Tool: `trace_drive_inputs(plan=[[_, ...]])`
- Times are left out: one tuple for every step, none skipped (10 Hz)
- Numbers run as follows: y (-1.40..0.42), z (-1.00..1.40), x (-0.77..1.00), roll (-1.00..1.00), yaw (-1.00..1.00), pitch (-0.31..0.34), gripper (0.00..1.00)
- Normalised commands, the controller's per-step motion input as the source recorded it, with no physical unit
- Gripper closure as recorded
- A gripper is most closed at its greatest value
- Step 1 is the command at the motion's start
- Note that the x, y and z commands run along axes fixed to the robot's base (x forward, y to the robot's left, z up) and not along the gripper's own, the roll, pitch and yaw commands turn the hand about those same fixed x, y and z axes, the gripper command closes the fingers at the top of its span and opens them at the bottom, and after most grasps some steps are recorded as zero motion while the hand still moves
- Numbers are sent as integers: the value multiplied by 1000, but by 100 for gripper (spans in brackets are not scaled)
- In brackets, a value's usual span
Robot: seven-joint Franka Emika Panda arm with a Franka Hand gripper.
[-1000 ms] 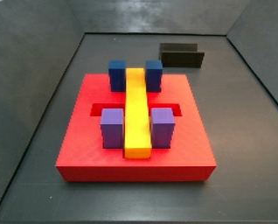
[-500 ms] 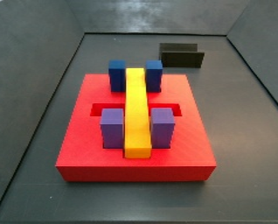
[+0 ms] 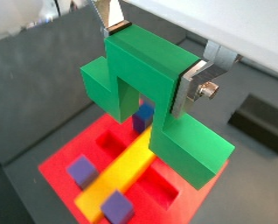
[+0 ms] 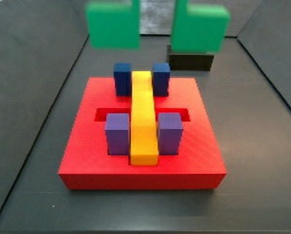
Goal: Pick up the green object. Move up. Move to above the board. Insert the green object.
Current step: Insert the green object.
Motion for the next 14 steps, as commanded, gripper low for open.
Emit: trace_drive_inputs(plan=[[-20, -726, 363, 130, 94, -3, 100], [0, -703, 297, 160, 120, -26, 100], [0, -611, 174, 157, 160, -63, 100], [-9, -446, 17, 154, 80, -61, 100], [0, -234, -20, 144, 17, -67, 100], [-49, -86, -86, 136, 0, -37, 100], [0, -131, -271, 81, 0, -116, 100], [0, -177, -249, 66, 0, -140, 100], [-20, -209, -171, 44, 0, -150, 100], [-20, -274, -189, 46, 0, -183, 100], [-37, -243, -163, 40, 0, -164, 100], [-97, -109, -220, 56, -14, -161, 100], [-46, -51, -283, 26, -43, -156, 100], [-14, -40, -246, 0, -29, -147, 100]])
